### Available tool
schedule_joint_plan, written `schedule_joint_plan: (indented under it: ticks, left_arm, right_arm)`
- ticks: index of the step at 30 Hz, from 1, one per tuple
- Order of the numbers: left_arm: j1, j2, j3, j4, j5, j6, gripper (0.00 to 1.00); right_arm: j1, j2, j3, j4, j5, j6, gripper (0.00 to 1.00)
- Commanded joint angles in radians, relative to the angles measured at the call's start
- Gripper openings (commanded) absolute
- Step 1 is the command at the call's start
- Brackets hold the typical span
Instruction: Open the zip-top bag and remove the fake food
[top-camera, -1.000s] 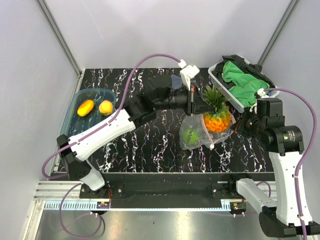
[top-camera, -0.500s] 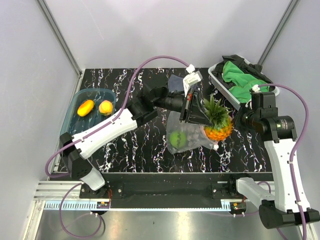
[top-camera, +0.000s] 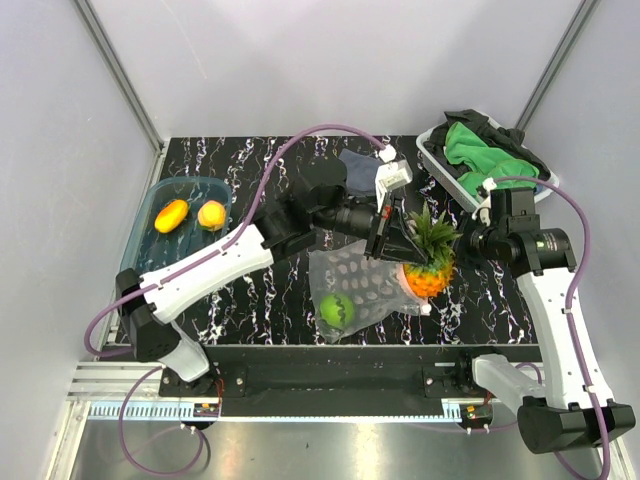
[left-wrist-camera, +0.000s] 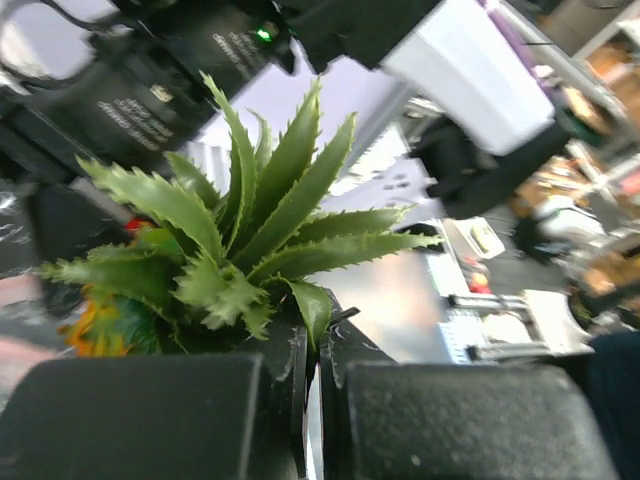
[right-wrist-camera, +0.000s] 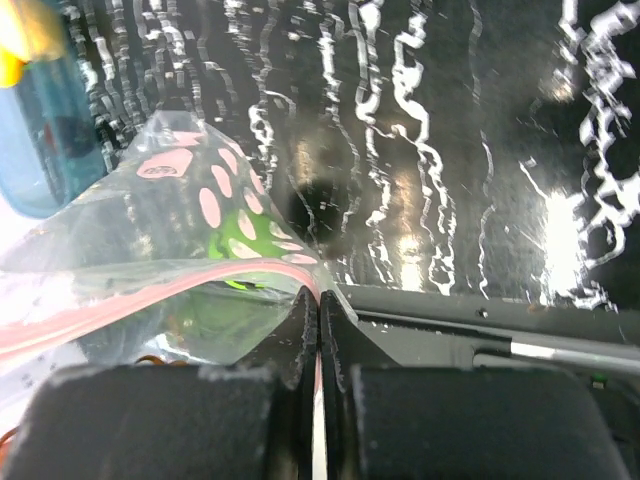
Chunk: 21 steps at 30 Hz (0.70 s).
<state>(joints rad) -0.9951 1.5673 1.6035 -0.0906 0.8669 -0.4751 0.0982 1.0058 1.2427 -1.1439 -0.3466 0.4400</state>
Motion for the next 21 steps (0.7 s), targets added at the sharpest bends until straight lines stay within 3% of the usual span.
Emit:
schedule_joint_plan:
  ticks: [1, 4, 7, 8, 11, 13, 16, 21]
  left_arm:
    - [-0.048, -0.059, 0.042, -0.105, -0.103, 0.169, 0.00]
    - [-0.066, -0.013, 0.078, -0.158, 0.027, 0.185, 0.00]
    - [-0.073, 0.025, 0.082, -0.159, 0.125, 0.197, 0.00]
    - [-0.073, 0.037, 0.096, -0.172, 0.142, 0.204, 0.00]
    - [-0.073, 0.086, 0.133, -0.262, 0.127, 0.268, 0.00]
    - [-0.073, 0.095, 0.153, -0.352, 0.060, 0.341, 0.00]
    - [-0.073, 0.109, 0.179, -0.454, 0.024, 0.423, 0.00]
    - [-0.083, 0.112, 0.168, -0.552, -0.078, 0.500, 0.00]
  right_arm:
    - [0.005, -0.029, -0.009, 0.022, 0.081, 0.084, 0.00]
    - [0.005, -0.016, 0.011, 0.076, 0.058, 0.092, 0.00]
    - [0.005, 0.005, 0.005, 0.180, -0.081, 0.082, 0.00]
    - [0.005, 0.025, -0.003, 0.243, -0.197, 0.078, 0.00]
    - [0.005, 0.051, -0.031, 0.288, -0.346, 0.065, 0.00]
    - [0.005, 0.034, -0.052, 0.274, -0.326, 0.036, 0.00]
    - [0.005, 0.004, -0.063, 0.219, -0.171, 0.032, 0.00]
    - [0.003, -0.007, -0.045, 0.256, -0.216, 0.094, 0.00]
